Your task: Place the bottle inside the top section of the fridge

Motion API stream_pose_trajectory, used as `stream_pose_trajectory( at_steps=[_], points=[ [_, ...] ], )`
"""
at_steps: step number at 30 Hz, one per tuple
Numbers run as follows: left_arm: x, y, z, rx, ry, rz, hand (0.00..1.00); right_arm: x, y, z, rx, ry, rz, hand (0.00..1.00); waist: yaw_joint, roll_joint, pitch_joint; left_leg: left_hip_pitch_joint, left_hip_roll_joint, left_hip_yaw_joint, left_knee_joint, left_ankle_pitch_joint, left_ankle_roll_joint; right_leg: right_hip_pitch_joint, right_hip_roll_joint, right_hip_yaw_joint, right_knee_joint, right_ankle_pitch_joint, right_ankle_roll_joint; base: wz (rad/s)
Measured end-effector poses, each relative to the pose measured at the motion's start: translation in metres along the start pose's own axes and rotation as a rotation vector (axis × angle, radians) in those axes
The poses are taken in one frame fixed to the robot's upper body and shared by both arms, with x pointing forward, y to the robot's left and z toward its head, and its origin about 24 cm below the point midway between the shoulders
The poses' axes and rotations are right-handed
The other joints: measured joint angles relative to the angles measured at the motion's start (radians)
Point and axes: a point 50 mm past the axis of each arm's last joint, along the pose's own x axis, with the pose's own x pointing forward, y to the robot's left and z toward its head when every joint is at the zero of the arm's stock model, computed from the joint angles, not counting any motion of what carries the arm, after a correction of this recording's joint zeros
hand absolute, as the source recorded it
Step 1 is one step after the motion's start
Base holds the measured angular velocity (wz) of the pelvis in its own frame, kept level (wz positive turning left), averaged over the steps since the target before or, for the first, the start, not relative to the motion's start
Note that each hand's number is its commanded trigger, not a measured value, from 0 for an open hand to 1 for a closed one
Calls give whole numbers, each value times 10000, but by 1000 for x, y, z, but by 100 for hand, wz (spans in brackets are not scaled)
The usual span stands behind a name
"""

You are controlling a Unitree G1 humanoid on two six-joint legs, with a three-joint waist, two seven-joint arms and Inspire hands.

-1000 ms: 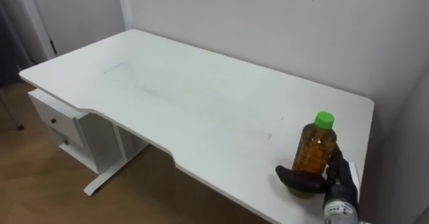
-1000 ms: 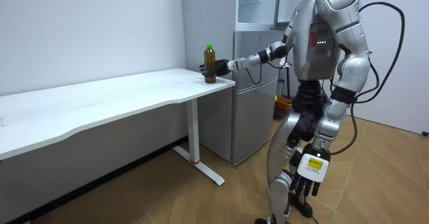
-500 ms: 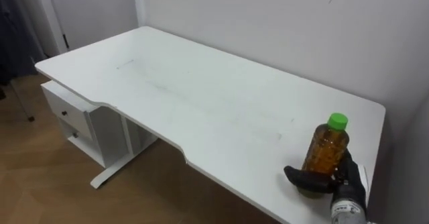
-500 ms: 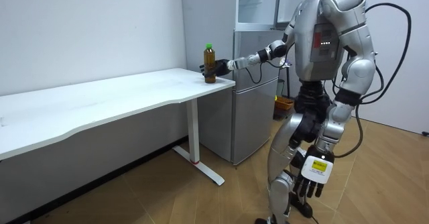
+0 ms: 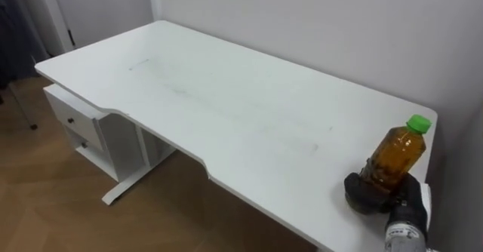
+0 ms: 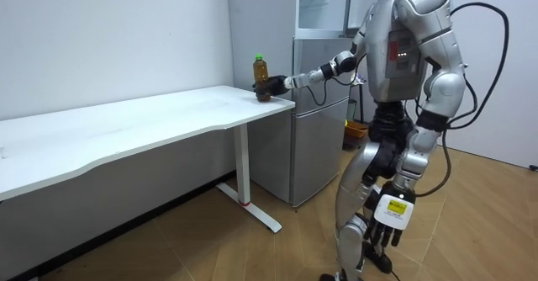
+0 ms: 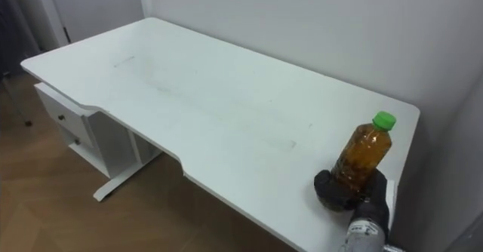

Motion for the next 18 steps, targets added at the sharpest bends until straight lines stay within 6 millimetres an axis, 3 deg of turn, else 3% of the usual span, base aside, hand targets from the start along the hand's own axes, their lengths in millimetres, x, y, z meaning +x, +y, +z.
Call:
stream_pose_trajectory(
  at_steps=[12, 18],
  points=[
    [0, 5, 2, -201, -199, 191, 0, -1, 5, -2, 714, 528, 464, 100, -26, 35, -17, 305, 46, 181, -140, 3, -6, 222, 78, 369, -237, 3, -5, -4],
    [-2, 7, -6, -401, -7, 309, 0, -13, 15, 11, 1126, -92, 1447, 100, -109, 241, -111, 606, 94, 505, -321, 2, -3, 302, 90, 684, -362, 87, 0, -16]
  ],
)
